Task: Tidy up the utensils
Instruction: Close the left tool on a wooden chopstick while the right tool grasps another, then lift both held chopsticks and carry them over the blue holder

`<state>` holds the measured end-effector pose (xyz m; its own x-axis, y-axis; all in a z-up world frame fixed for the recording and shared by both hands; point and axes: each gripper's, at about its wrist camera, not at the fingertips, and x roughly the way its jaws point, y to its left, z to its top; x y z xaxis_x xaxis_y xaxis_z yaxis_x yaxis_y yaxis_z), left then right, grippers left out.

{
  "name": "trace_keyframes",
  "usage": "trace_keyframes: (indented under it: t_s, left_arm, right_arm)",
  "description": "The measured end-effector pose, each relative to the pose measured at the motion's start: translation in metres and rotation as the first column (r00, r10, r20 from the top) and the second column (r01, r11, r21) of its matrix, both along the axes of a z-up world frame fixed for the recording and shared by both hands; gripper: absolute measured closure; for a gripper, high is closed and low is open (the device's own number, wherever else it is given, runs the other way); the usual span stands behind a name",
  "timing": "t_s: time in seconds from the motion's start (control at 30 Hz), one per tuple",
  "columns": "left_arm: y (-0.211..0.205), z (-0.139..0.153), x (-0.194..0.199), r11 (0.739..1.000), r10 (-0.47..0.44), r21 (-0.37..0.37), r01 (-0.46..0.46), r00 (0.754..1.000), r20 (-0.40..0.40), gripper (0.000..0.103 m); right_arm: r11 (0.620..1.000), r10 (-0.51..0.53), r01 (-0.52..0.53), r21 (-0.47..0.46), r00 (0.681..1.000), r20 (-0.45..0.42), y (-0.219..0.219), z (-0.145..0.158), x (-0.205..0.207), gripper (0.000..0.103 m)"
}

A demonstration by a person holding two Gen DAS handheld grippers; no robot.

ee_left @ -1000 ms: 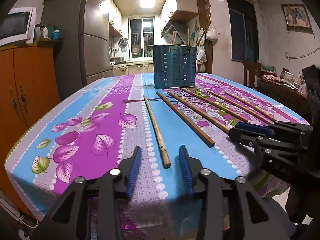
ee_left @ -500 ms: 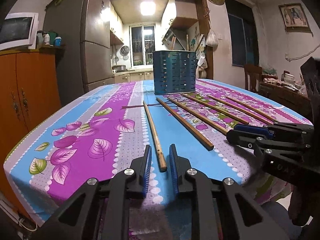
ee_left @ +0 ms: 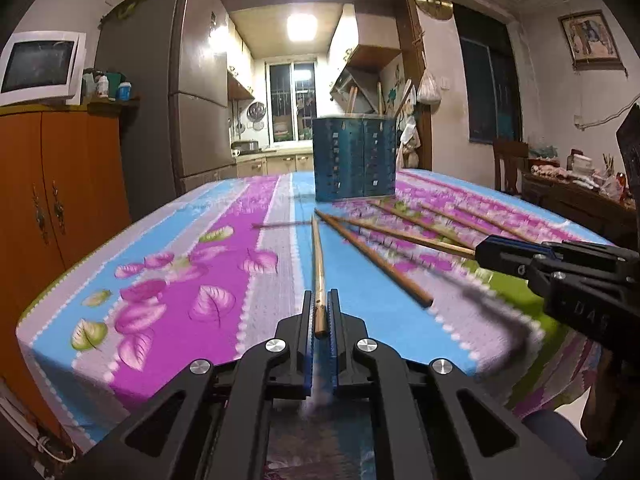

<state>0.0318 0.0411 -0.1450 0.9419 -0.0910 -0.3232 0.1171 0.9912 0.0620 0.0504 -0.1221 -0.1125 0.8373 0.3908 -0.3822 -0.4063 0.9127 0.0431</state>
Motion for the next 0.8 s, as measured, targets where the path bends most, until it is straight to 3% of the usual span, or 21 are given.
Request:
trace_keyframes:
  t_s: [0.23, 0.43, 0.63, 0.8]
  left_arm:
    - [0.003, 0.066, -0.016, 0.999, -0.031, -0.011, 0.033, 0.989, 0.142, 0.096]
    - [0.0, 0.121, -0.002, 0.997, -0.076, -0.002, 0.079, 0.972, 0.224, 0.096]
    - [-0.003, 0.159, 0.037, 0.995, -0.098, -0.006, 0.102, 0.974, 0.204, 0.096]
    - [-0.002, 0.177, 0.064, 0.991, -0.116, -0.045, 0.125, 0.981, 0.157, 0.096]
  right_arm:
    - [1.0, 0.002, 0.0, -0.015, 0.991, 0.13, -0.011, 0.057, -0.016, 0.098]
    - [0.999, 0.035, -0.034, -0.011, 0.977, 0.209, -0.017, 0.106, -0.009, 0.098]
    - [0.997, 0.077, -0.077, -0.009, 0.975, 0.206, -0.018, 0.149, 0.022, 0.098]
    - [0.996, 0.087, -0.088, 0.005, 0.982, 0.165, -0.02, 0.166, 0.048, 0.098]
